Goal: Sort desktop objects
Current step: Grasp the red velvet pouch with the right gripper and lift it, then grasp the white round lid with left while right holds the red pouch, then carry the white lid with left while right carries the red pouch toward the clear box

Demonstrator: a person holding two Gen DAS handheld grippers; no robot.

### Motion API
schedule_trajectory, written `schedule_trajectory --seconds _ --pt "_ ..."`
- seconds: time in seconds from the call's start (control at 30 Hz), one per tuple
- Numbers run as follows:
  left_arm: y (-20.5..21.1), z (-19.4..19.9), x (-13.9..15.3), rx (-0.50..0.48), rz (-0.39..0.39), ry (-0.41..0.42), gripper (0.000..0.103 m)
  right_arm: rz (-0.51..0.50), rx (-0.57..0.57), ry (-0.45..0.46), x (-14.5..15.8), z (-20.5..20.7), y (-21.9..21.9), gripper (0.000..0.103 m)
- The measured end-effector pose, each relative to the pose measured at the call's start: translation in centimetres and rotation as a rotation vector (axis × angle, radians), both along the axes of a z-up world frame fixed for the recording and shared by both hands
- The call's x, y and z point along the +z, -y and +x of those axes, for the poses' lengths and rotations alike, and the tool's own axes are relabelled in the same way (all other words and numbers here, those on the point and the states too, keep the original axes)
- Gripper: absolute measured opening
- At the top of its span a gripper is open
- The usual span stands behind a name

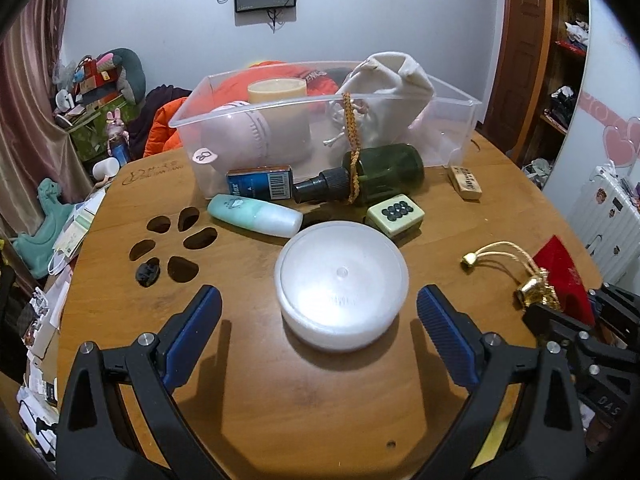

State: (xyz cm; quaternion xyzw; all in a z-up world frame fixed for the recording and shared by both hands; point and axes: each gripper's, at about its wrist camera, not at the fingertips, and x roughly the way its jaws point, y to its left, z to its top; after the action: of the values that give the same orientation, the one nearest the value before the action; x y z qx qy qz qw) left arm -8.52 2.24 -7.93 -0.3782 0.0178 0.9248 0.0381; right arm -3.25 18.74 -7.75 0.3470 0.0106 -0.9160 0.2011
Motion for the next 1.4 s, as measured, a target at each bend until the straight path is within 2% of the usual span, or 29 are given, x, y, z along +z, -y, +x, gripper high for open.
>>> schedule_trajectory --seconds 0.13,0.2,0.27,0.33,0.37,0.53,0.7,0.97,1.1,1.4 --pt "-0.3 -0.5 -0.3 0.006 0.002 -0.004 0.099 -0.021 -0.007 -0.004 0.3 -0.4 -0.6 0.019" --pt "-0.3 -0.5 -0.4 0.004 0.008 -0.009 0.095 -0.033 -0.007 -0.006 0.6 -0.7 -0.9 0.019" --pt "-0.5 -0.6 -0.5 0.002 0.004 -0.006 0.078 -0.043 -0.009 -0.017 1.0 -1.0 -1.1 0.018" --pt "-0.6 -0.8 -0.8 -0.006 0.02 0.005 0.071 -0.051 -0.007 -0.024 1.5 -1.1 -1.2 0.018" --pt "-0.7 -0.8 -0.8 -0.008 0.015 0.0 0.064 -0.058 -0.003 -0.025 1.7 -1.3 -1.3 0.018" --pt "-0.6 -0.5 -0.8 -0.003 0.014 -0.015 0.065 -0.057 0.01 -0.039 2.8 -1.8 -1.0 0.018" --pt "0.2 0.3 -0.2 0.012 0.046 -0.035 0.065 -0.05 0.027 -0.068 4.2 -2.1 -0.7 0.018" --pt "2.2 1.4 3.2 0.03 0.053 -0.123 0.065 -0.033 0.057 -0.12 6.6 -2.8 0.6 0.018" --pt "3.5 1.3 4.9 0.033 0.079 -0.147 0.065 -0.031 0.073 -0.144 8.1 -3.4 1.3 0.018" --pt "5.7 -0.6 8.0 0.043 0.068 -0.175 0.065 -0.026 0.099 -0.187 11.0 -5.7 2.6 0.018"
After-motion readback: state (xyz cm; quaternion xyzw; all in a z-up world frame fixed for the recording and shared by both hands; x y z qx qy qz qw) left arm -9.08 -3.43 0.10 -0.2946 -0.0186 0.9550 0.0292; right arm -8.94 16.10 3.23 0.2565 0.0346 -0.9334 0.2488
